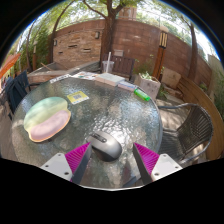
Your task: Arrange mouse
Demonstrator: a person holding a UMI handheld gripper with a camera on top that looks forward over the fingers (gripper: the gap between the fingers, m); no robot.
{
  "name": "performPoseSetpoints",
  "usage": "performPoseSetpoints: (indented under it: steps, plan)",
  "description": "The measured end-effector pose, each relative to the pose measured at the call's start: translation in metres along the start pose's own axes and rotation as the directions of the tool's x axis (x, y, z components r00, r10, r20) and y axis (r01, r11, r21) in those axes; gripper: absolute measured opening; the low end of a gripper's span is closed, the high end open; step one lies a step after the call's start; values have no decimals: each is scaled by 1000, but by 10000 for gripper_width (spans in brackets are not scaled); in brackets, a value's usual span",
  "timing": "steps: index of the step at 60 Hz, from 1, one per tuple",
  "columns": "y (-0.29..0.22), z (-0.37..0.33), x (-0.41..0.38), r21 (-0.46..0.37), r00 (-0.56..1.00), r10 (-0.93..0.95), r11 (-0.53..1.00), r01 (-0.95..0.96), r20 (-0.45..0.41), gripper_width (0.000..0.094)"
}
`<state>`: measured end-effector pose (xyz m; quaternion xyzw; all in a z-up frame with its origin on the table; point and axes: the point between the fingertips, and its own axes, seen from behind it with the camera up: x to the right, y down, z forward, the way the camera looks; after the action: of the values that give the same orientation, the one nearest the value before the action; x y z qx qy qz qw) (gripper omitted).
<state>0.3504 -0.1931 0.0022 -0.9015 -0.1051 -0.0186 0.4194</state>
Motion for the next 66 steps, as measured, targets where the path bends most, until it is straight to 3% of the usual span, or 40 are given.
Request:
performPoseSetpoints:
  steps: [14, 17, 24, 36, 43, 50, 56, 61, 66]
  plan:
    - [-25, 36, 18, 23, 1000, 10, 1000, -10, -19, 815]
    - [-24, 42, 20, 13, 1000, 24, 1000, -24, -19, 752]
    - [-17, 50, 13, -19, 997, 76, 997, -75, 13, 501]
    - [-16, 47, 18, -42, 992, 121, 992, -123, -46, 381]
    - [-22, 39, 23, -46, 979, 168, 984, -174, -112, 360]
    - [-61, 15, 38, 27, 958, 200, 980, -198, -207, 341]
    - [-132, -25, 36, 176, 927, 274, 956, -234, -257, 342]
    - [-196, -57, 8, 298, 920, 320, 922, -247, -226, 341]
    - [-242, -70, -50, 361, 936, 309, 903, -233, -170, 340]
